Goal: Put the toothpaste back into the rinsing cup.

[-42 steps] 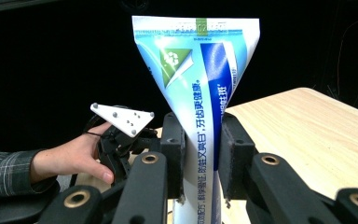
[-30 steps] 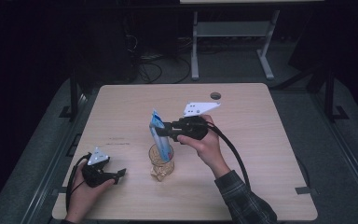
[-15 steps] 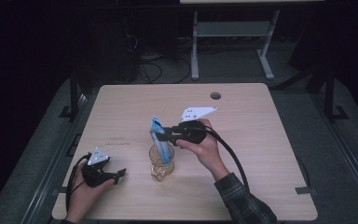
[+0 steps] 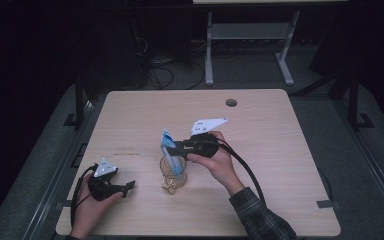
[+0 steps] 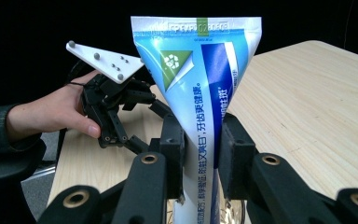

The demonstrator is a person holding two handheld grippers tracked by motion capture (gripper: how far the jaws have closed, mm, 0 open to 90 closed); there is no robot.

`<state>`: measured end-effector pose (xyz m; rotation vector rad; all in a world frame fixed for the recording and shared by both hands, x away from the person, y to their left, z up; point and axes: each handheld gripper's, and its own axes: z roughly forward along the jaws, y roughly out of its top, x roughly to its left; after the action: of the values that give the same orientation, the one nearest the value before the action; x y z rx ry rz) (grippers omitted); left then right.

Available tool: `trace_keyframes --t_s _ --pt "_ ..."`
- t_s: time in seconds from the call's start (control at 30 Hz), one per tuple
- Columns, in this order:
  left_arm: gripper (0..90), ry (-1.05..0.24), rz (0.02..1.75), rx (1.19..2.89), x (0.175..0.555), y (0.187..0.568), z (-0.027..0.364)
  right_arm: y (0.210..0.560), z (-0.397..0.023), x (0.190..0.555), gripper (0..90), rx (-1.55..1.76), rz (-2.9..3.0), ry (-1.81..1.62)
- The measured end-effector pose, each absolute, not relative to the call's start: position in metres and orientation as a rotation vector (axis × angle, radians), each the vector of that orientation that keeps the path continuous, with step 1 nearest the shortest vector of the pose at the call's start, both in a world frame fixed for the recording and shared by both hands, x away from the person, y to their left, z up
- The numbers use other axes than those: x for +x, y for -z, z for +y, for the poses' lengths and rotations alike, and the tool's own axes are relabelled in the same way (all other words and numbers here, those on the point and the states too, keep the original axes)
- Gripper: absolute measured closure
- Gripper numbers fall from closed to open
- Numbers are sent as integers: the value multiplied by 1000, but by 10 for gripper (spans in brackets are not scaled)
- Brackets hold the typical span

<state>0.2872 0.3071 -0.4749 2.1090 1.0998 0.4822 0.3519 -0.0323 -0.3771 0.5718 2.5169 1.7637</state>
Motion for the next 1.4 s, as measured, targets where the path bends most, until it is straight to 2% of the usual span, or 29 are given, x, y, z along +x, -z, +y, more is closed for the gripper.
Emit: trace_keyframes --t_s 0.57,0.8,1.1,1.4 --pt "137 -482 1099 2109 287 475 307 377 -20 353 720 553 2525 -1743" --pt "137 -482 1099 2110 287 475 307 375 -19 354 688 551 2519 -1739" --pt "137 -483 1099 2110 287 475 307 373 -29 355 539 589 2483 -1713" --pt "137 -483 1100 2110 287 475 307 372 -45 356 437 642 2461 -1628"
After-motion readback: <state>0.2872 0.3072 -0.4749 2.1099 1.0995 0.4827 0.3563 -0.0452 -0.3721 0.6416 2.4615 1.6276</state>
